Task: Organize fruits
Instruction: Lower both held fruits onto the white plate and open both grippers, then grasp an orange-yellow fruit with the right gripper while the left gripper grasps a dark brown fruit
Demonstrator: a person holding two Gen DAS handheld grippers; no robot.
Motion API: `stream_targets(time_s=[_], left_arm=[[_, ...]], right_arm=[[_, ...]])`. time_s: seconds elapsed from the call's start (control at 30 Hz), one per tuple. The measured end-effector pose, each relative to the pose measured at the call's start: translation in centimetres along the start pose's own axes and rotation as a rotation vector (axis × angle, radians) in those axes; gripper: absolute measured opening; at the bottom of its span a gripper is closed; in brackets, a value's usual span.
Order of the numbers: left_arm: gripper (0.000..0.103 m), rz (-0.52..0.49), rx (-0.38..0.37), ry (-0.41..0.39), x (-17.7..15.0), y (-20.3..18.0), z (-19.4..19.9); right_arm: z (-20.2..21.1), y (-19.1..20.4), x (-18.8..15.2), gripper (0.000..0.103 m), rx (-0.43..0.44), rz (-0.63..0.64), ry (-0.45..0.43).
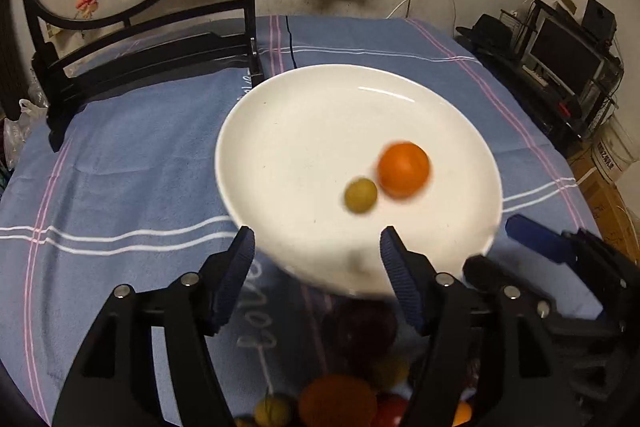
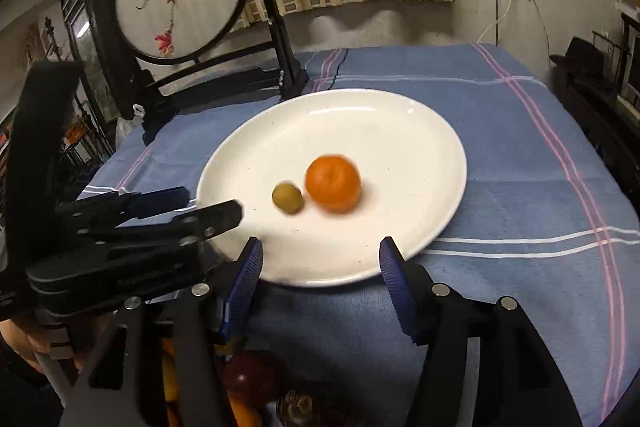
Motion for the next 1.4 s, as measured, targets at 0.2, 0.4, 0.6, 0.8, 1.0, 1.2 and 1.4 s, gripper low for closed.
stream_targets(time_s=[0.2, 0.4, 0.6, 0.8, 1.0, 1.2, 1.4], left_arm=[[0.089, -0.008, 0.009, -0.086, -3.2, 2.9, 5.8], [0.090, -0.004, -0.024, -0.058, -7.4, 5.8, 8.6], [0.090, 0.022, -0.038, -0.017, -10.4, 7.7, 9.1], [0.090, 0.026, -0.034, -0.002, -12.3, 8.8, 9.8], [0.090, -0.007, -0.018, 0.000, -13.6, 9.3, 10.1], [0.078, -0.045, -0.001, 0.034, -14.1, 9.1, 8.5], [0.042, -0.073, -0.044, 0.035, -14.0, 8.5, 7.6]], right_arm=[[3.2, 1.0, -0.9, 0.063, -0.030, 0.065, -0.018], [6.8, 1.7, -5.5, 0.066, -0.086, 0.127, 0.029], [7.4, 2.0, -10.3, 0.066, -0.131, 0.159, 0.146], [5.4, 1.8, -11.7, 0.037, -0.133, 0.122, 0.214], [6.1, 2.0, -11.8, 0.037, -0.121, 0.081, 0.185], [7.7, 3.0, -12.6, 0.037, -0.084, 0.084, 0.149], [8.9, 4.4, -12.5, 0.037, -0.046, 0.110, 0.118]])
Point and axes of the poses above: each gripper's, at about its wrist camera, not at the fingertips, and z roughly against the way its jaws point, y to its left, x to its top, the point moved 2 cm from there along -z, roughly the way its jaws point, and after that the axes turned 10 degrees about z, right-handed, at the moved point
